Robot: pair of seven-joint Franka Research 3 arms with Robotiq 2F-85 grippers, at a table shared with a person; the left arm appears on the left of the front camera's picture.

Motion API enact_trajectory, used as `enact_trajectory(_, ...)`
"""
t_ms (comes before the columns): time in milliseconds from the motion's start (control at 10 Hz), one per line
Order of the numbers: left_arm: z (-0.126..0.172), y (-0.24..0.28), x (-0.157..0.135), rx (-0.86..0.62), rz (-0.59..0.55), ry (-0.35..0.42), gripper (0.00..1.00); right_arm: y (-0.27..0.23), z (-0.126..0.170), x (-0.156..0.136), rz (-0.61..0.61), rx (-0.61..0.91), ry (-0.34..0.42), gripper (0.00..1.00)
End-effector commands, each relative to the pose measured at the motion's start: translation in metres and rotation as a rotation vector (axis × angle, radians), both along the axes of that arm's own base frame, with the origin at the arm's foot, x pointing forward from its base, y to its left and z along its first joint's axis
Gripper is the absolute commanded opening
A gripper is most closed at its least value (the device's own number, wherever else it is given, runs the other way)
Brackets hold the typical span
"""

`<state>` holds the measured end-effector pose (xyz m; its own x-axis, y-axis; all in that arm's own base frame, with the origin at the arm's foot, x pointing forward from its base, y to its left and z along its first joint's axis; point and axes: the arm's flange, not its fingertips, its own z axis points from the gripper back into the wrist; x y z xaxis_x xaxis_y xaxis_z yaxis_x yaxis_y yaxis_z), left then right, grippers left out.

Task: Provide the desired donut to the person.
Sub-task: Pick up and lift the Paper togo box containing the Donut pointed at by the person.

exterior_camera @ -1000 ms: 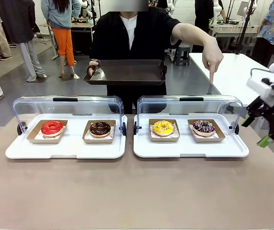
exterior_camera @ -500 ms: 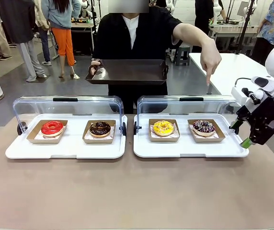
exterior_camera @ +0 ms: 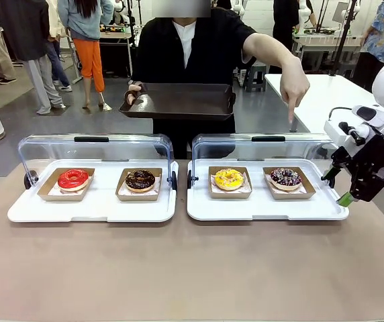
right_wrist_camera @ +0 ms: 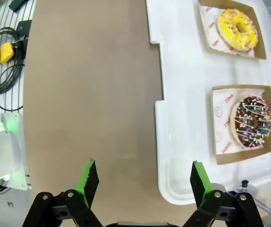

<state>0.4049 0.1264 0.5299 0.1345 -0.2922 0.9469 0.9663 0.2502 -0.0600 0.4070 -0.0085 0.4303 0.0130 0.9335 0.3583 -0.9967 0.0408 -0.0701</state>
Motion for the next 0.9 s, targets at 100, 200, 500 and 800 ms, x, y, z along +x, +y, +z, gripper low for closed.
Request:
enact_trajectory(100, 0.001, 0.0, 0.0, -0.006, -0.001, -0.004, 1.0, 0.011, -0.008, 0.002, -0.028, -0.072, -0.033, 1.0)
enact_trajectory(200, 0.001, 0.0, 0.0, -0.006, -0.001, -0.004, 1.0, 0.021, -0.017, 0.011, -0.082, -0.139, -0.066, 1.0)
enact_trajectory(500, 0.001, 0.0, 0.0, -0.006, -0.001, -0.004, 1.0, 0.034, -0.034, 0.023, -0.136, -0.203, -0.076, 1.0)
enact_trajectory(800, 0.001, 0.0, 0.0, -0.006, -0.001, -0.004, 1.0, 0.04, -0.049, 0.032, -0.161, -0.23, -0.056, 1.0)
